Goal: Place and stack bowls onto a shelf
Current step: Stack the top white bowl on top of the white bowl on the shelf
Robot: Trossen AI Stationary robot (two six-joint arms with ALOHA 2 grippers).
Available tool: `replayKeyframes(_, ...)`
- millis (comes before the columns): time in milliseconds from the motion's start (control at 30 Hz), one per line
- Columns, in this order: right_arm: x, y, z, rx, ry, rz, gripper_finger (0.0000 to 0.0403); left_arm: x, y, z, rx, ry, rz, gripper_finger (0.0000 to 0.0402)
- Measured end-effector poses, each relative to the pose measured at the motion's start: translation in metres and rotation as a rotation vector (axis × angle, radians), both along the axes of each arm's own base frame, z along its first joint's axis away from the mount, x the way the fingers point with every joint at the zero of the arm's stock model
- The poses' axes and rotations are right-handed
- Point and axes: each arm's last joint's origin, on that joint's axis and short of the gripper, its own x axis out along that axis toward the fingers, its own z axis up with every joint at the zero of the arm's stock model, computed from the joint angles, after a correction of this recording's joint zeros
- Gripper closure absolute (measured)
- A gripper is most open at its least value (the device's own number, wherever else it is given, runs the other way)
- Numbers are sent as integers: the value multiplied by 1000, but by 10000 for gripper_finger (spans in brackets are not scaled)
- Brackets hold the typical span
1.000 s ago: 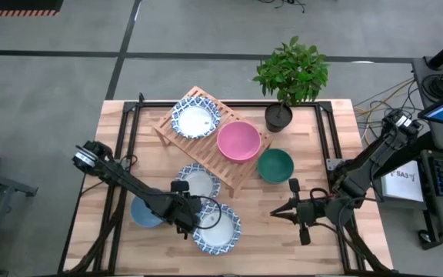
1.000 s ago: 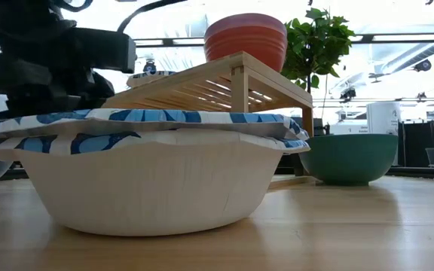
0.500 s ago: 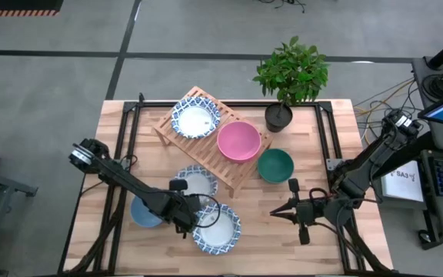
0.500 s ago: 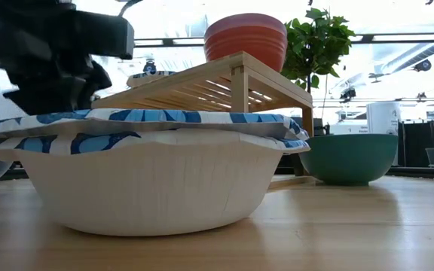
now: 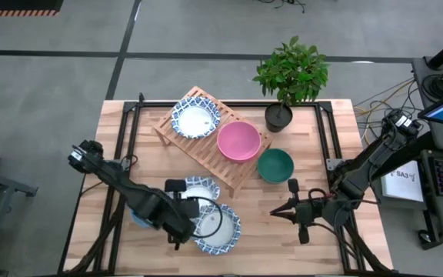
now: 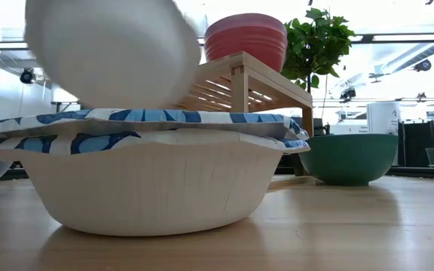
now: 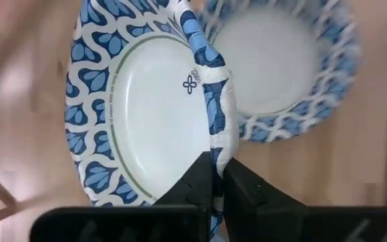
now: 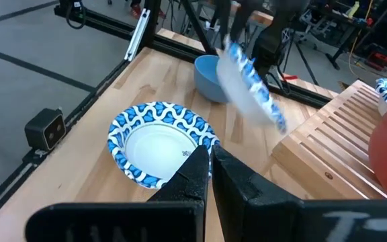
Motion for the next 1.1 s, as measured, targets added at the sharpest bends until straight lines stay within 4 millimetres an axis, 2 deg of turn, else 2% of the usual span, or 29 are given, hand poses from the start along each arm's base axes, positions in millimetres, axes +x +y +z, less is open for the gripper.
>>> replayKeyframes(167,0,0,-1,-24,5,14,394,-6,8,65,-17,-123,-12,400)
replayKeyframes(333,-1,-1,-2,-38,19,14,394,-24,25,119,7,-250,14,400)
replayKeyframes(500,-1,-1,-2,-54,17,20,394,-33,44,161,183,-453,-52,400)
replayKeyframes(633,-1,-1,-2,-62,16,23,394,-29,68,170,435,-509,7,400)
replayKeyframes(733,-1,-1,-2,-62,16,23,394,-23,97,171,519,-470,101,400)
replayKeyframes(900,-1,0,-2,-62,16,25,394,-8,154,163,499,-356,254,400)
replayKeyframes(1100,-1,0,-3,-64,17,27,394,6,211,139,373,-202,366,400)
